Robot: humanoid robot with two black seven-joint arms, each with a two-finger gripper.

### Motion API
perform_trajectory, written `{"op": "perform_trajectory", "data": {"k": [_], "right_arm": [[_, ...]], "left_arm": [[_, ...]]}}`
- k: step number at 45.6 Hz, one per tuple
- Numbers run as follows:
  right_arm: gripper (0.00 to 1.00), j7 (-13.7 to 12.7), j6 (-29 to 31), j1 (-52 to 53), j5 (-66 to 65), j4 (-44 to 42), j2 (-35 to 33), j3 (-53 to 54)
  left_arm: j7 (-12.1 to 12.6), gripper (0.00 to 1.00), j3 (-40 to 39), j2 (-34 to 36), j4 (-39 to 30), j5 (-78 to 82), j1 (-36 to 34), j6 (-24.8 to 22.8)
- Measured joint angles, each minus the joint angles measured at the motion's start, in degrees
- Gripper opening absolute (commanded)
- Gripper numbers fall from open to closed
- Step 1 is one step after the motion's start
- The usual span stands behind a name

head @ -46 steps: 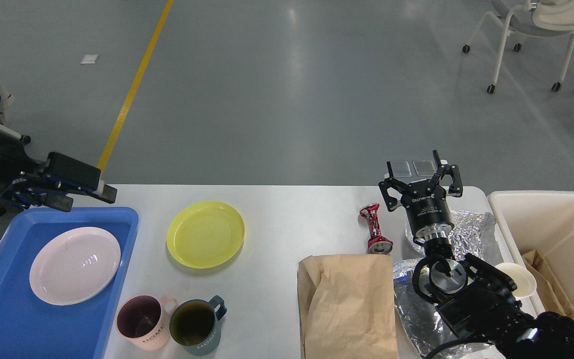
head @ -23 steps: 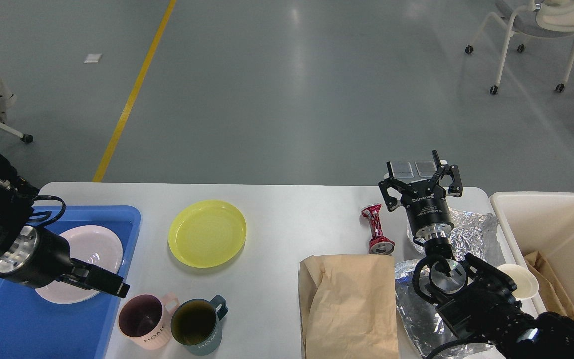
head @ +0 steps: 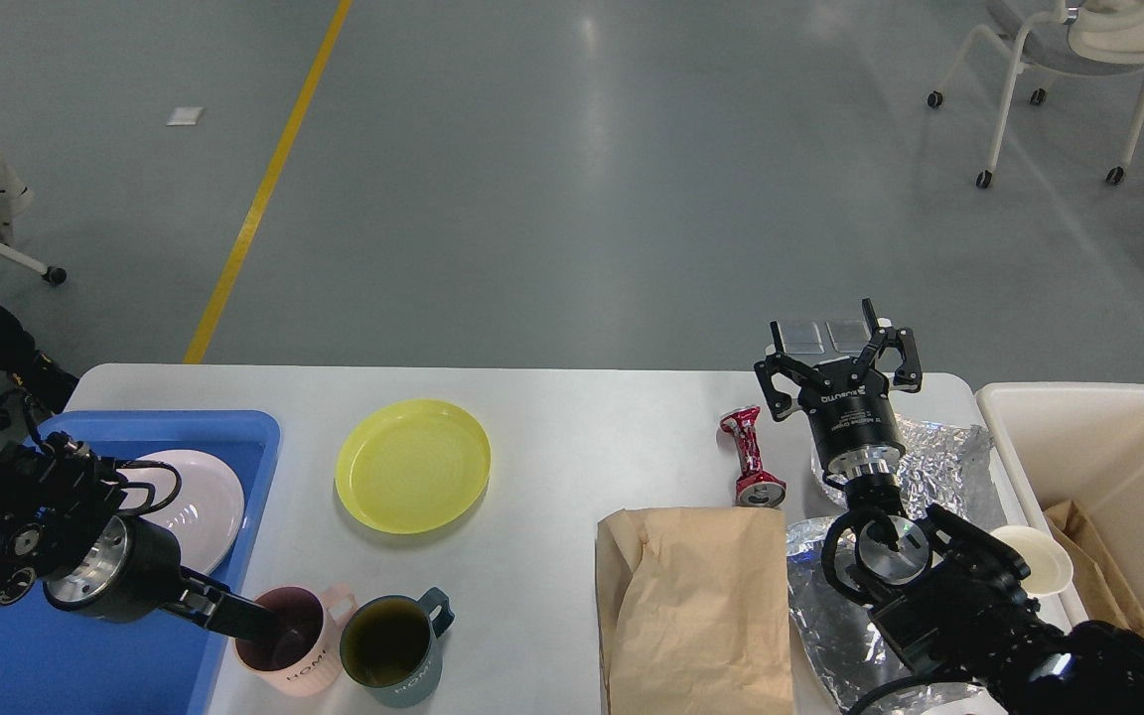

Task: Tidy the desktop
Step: 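Lower the left gripper and grasp the pink mug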

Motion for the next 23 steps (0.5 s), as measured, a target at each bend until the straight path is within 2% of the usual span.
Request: {"op": "perform_trajectory", "data": {"k": [16, 20, 23], "right_arm": [[1.00, 0.0, 0.0, 0.0, 0.0, 0.0, 0.0, 0.0], [1.00, 0.0, 0.0, 0.0, 0.0, 0.0, 0.0, 0.0], [1.00, 0.0, 0.0, 0.0, 0.0, 0.0, 0.0, 0.0]], "left_arm": [[3.6, 0.50, -1.8, -1.3, 0.2, 2.9, 2.7, 2.0], [4.0, 0.39, -1.9, -1.3, 0.2, 3.9, 3.4, 2.3], [4.2, 0.26, -1.9, -1.4, 0.3, 4.5, 3.8, 2.6]]}}
